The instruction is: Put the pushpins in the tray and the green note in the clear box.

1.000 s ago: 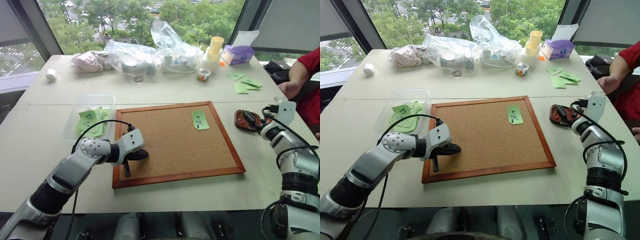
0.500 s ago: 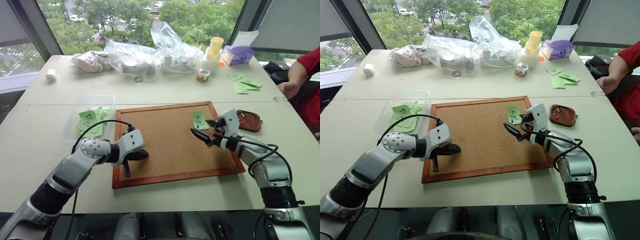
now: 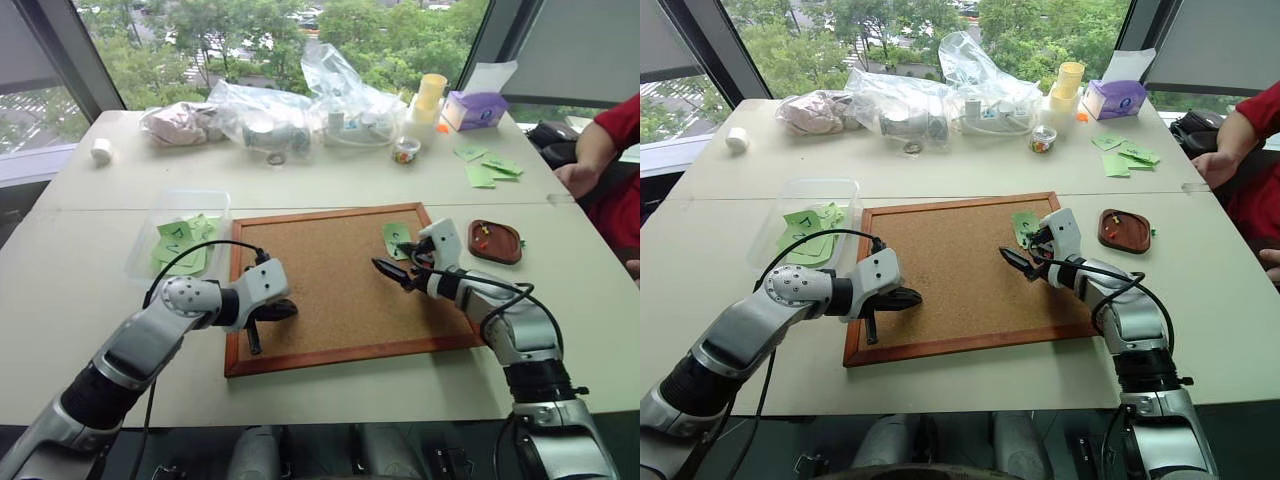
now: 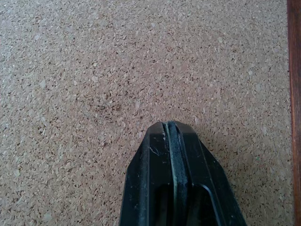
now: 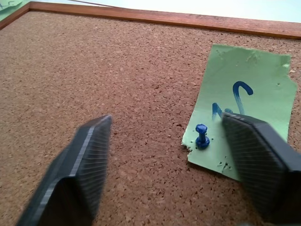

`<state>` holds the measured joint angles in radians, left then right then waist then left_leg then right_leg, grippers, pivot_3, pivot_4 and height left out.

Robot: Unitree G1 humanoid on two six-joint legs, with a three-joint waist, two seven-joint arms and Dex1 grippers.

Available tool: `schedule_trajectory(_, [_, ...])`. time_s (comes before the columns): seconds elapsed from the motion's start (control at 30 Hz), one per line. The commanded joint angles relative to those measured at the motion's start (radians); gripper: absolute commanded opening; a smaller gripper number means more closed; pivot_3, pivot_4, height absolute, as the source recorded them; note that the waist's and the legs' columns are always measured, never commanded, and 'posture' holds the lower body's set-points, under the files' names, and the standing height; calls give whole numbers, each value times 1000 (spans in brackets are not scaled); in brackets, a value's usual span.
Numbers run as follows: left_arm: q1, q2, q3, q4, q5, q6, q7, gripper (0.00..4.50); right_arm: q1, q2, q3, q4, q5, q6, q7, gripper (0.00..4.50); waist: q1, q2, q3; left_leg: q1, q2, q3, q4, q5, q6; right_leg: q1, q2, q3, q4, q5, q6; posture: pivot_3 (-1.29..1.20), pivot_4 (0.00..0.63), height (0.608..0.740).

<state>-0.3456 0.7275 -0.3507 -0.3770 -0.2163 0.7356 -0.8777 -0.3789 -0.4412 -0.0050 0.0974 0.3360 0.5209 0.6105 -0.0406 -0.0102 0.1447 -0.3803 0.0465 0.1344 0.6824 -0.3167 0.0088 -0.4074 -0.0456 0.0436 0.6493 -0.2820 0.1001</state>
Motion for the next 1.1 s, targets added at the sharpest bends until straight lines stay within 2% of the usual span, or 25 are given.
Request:
schedule_trajectory(0.03, [36, 5, -49, 30, 22, 40, -2, 0, -12, 15, 7, 38, -17, -28, 11, 1610, 0, 0, 0, 0, 0, 0, 0, 0, 0, 0, 0, 0, 0, 0, 0, 0, 150, 735])
schedule_trajectory(0.13, [38, 6, -47, 29, 22, 40, -1, 0, 0, 7, 30, 39, -48, -49, 20, 166, -1, 0, 0, 0, 0, 0, 0, 0, 0, 0, 0, 0, 0, 0, 0, 0, 150, 735])
schedule_trajectory(0.17, [40, 6, -46, 28, 22, 41, 0, 0, 11, -4, 48, 36, -75, -69, 24, 67, -1, 0, 0, 1, 0, 0, 0, 0, 0, 0, 0, 0, 0, 0, 0, 0, 150, 735])
schedule_trajectory(0.27, [42, 6, -45, 25, 21, 43, 2, 0, 30, -20, 73, 36, -123, -111, 30, 67, -1, -1, -1, 3, 0, 0, -1, 0, 0, 3, 0, 0, 0, 0, 0, 0, 150, 735])
schedule_trajectory(0.53, [40, 10, -49, 31, 22, 35, -6, 0, 36, 15, -30, -71, -80, -178, -16, 67, 0, -2, -1, 4, 0, 0, -2, 0, 0, 4, -1, 0, -1, 0, -1, 0, 150, 735])
schedule_trajectory(0.7, [37, 12, -51, 39, 24, 30, -17, 0, 31, 29, -97, -175, -38, -149, -61, 67, 0, 0, 0, 3, 0, 0, -2, 0, 0, 3, -1, 0, -1, 0, 0, 0, 150, 735])
schedule_trajectory(0.93, [29, 7, -57, 62, 30, 14, -28, 0, 37, 11, -108, -250, -27, -107, -71, 67, 0, -1, -1, 4, 0, 0, -2, 0, 0, 3, -2, 0, -1, 0, -1, 0, 150, 735])
schedule_trajectory(1.0, [18, -16, -26, 69, -2, 21, -32, 0, 38, 1, -103, -264, -30, -102, -66, 67, 1, -1, -1, 4, 0, 0, -2, 0, 0, 3, -2, 0, -1, 0, -1, 0, 150, 735])
schedule_trajectory(1.1, [-15, -55, 46, 76, -70, 73, -36, 1021, 38, -12, -100, -282, -29, -93, -59, 0, 9, -1, 0, 4, 0, 0, -2, 0, 0, 3, -2, 0, -1, 0, -1, 0, 150, 735])
